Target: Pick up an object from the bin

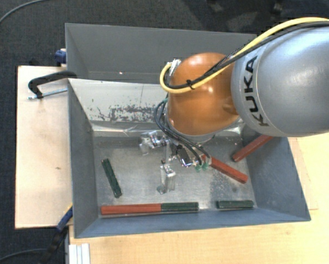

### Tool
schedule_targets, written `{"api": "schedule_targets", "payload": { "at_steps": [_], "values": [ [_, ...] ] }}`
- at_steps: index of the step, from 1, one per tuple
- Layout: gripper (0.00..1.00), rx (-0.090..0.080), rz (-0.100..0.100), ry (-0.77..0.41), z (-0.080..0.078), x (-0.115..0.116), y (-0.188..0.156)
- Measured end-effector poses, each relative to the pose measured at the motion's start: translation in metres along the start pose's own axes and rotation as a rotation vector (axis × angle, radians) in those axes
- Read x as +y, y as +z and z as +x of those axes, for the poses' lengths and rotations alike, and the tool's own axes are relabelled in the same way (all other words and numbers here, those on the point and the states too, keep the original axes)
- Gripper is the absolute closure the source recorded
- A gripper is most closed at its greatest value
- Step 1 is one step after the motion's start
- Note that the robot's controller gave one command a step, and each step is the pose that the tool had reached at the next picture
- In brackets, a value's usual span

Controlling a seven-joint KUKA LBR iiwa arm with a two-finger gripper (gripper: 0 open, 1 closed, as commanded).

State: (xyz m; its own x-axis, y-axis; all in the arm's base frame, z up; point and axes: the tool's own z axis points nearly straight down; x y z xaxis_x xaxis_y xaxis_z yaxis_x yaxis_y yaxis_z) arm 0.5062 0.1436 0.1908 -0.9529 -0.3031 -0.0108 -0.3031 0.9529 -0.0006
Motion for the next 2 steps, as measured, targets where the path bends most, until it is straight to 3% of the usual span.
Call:
{"api": "schedule_targets", "payload": {
  "at_steps": [1, 2],
  "values": [
    [0.00, 0.015, -0.004, -0.115, -0.005, 0.031, 0.106],
    [0.00, -0.002, -0.002, -0.579, -0.057, 0.023, 0.032]
  ]
}}
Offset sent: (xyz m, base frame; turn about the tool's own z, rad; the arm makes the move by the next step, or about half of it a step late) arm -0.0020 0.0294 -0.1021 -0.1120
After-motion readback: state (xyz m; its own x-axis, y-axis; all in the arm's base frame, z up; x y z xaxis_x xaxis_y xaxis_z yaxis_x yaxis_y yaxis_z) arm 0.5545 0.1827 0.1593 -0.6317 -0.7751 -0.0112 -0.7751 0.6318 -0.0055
